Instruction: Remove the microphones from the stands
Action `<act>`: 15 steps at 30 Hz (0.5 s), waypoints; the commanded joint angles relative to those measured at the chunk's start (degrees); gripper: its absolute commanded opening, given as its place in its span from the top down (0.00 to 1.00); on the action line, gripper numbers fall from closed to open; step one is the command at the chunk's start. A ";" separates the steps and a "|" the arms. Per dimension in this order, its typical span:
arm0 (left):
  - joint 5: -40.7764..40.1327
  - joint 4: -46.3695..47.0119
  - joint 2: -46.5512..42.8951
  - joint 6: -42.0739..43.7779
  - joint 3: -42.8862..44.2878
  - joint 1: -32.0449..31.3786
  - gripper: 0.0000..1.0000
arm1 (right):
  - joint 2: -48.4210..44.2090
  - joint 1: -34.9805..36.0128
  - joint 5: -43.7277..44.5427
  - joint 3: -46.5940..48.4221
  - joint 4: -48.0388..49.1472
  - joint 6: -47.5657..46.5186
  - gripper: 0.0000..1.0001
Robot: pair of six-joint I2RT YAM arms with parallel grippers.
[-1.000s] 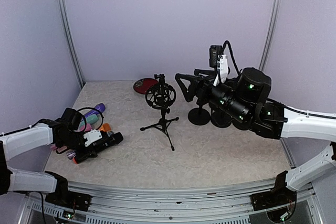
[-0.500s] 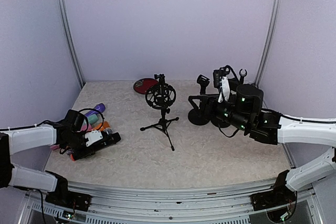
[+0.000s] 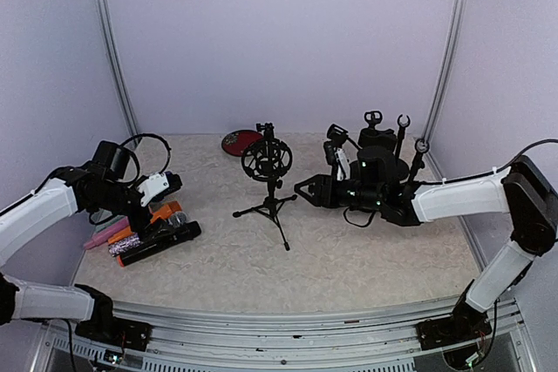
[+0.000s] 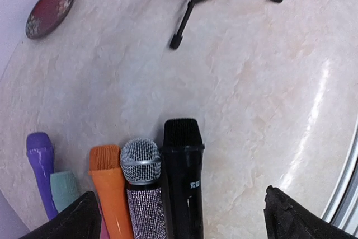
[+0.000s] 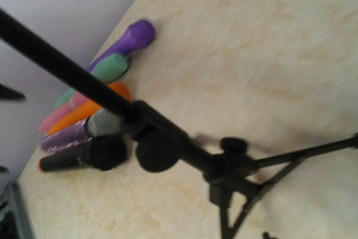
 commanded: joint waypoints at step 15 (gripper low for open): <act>13.84 -15.76 3.30 -2.00 14.51 3.50 0.01 | 17.16 -1.43 -9.92 11.87 11.63 5.01 0.44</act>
